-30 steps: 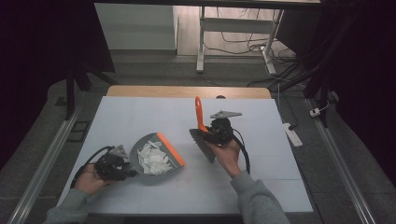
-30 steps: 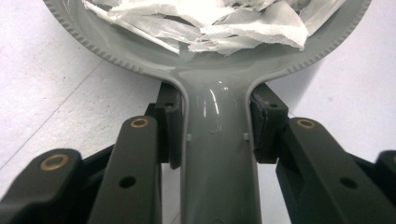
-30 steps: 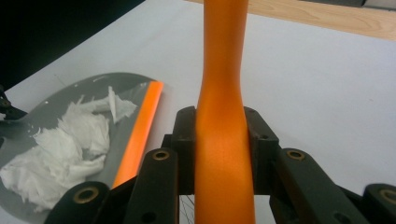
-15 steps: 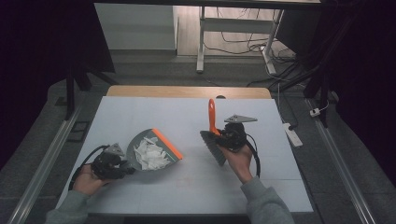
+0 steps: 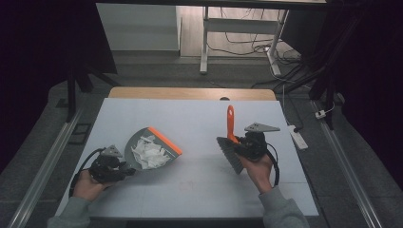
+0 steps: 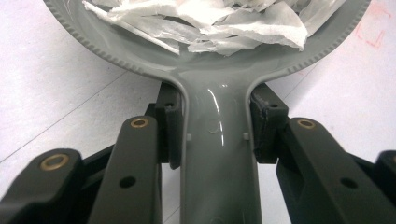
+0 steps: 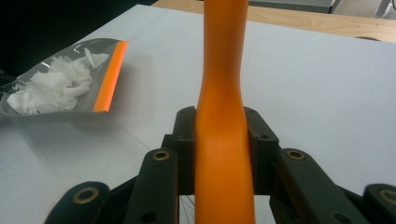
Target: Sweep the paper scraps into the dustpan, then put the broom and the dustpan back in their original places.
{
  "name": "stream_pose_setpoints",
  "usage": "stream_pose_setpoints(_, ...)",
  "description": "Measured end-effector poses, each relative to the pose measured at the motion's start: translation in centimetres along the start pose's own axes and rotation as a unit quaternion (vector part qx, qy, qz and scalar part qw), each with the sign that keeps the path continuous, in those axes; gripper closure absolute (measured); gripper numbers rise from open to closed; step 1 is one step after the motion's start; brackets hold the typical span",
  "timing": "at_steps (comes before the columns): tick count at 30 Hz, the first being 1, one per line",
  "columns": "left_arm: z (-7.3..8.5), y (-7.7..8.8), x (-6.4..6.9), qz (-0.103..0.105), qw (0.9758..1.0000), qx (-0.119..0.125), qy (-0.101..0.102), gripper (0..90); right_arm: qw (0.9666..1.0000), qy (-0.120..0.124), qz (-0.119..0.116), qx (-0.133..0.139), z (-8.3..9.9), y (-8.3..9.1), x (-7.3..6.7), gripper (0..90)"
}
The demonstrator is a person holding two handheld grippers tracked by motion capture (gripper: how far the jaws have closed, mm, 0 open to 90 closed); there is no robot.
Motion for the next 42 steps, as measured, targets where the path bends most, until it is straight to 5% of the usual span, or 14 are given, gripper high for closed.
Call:
stream_pose_setpoints(22, 0.2, 0.2, -0.2, -0.042, 0.9961, 0.001, 0.078, 61.8, 1.0000, -0.004, 0.004, 0.004, 0.7, 1.5, 0.6, 69.7)
stream_pose_setpoints(32, 0.2, -0.3, -1.1, -0.080, 0.9895, -0.006, 0.120, 61.8, 0.9998, -0.009, 0.003, 0.015, 0.4, 2.1, 1.0, 69.7)
stream_pose_setpoints(42, 0.3, -1.3, -2.2, -0.116, 0.9829, -0.021, 0.142, 61.8, 0.9998, -0.008, 0.003, 0.016, 0.4, 2.0, 0.9, 69.7)
Point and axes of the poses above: each handheld gripper's, and its own axes: y roughly backward along the jaws, z roughly out of its underside, x roughly to its right, the point moved 8 cm from there along -y, roughly forward along the jaws, and after that the axes turned 15 degrees about -z, right-handed, at the moved point
